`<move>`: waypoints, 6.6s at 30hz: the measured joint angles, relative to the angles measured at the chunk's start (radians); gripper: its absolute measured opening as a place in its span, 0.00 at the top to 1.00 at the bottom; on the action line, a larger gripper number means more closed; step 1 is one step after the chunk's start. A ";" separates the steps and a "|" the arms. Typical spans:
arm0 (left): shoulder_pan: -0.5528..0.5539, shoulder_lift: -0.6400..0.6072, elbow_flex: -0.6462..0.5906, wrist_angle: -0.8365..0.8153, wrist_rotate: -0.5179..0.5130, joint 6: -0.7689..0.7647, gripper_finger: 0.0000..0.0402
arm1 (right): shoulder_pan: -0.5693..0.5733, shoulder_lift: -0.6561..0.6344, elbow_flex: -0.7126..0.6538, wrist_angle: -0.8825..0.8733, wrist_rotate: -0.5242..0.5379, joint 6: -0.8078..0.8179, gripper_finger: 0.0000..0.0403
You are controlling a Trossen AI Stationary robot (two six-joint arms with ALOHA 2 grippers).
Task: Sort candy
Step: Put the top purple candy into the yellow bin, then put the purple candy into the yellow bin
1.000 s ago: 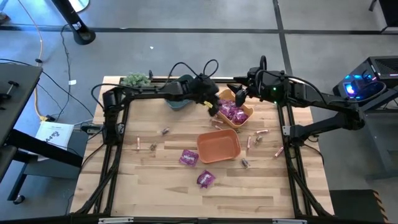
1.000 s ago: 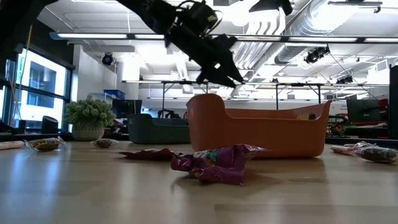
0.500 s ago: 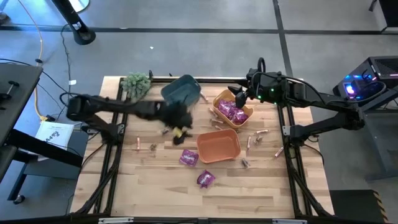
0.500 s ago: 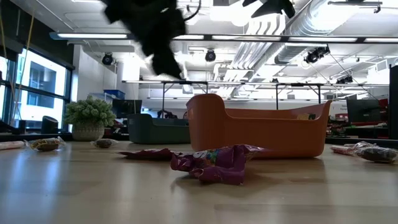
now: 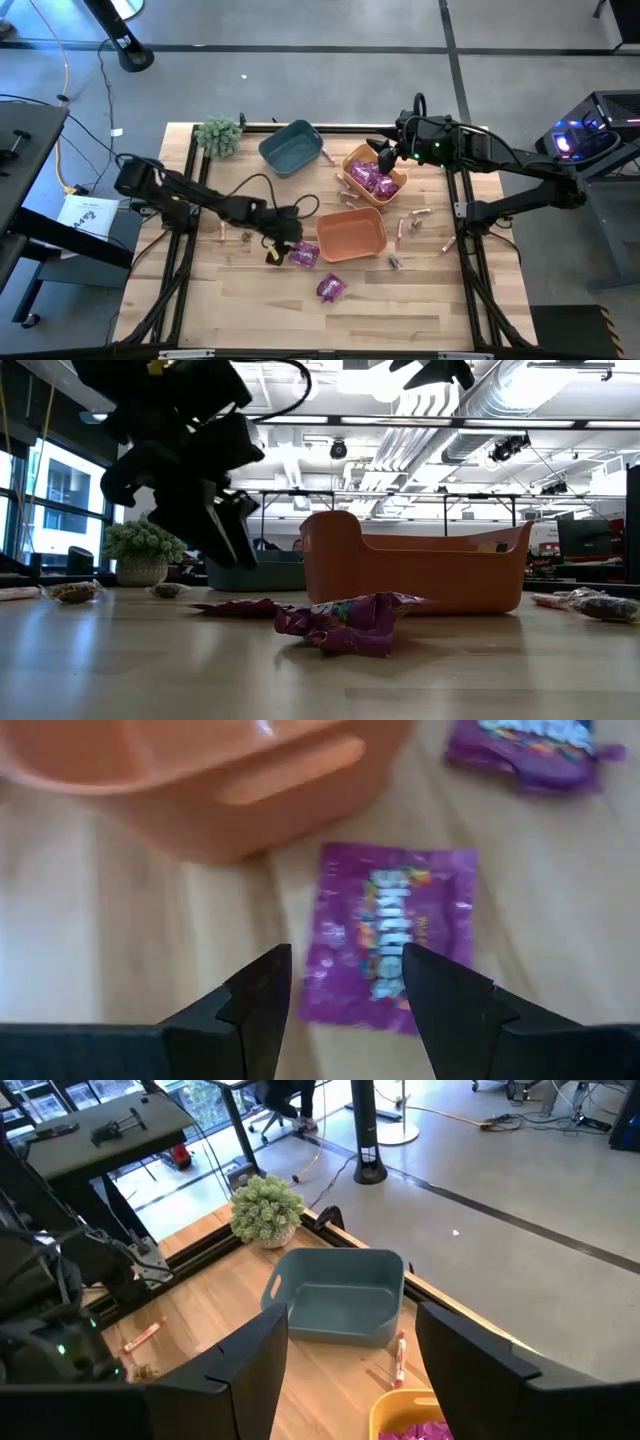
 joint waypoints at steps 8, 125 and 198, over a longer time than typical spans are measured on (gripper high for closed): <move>-0.001 0.136 0.005 0.056 0.013 -0.025 0.54 | 0.000 0.000 0.000 -0.010 -0.002 0.005 0.46; -0.028 -0.909 -0.001 0.673 -0.347 -0.301 1.00 | -0.165 0.274 -0.047 -0.324 -0.165 -0.044 0.94; 0.038 -0.736 0.001 0.210 -0.474 -0.360 0.48 | 0.421 0.663 0.368 -0.503 0.052 -0.470 0.96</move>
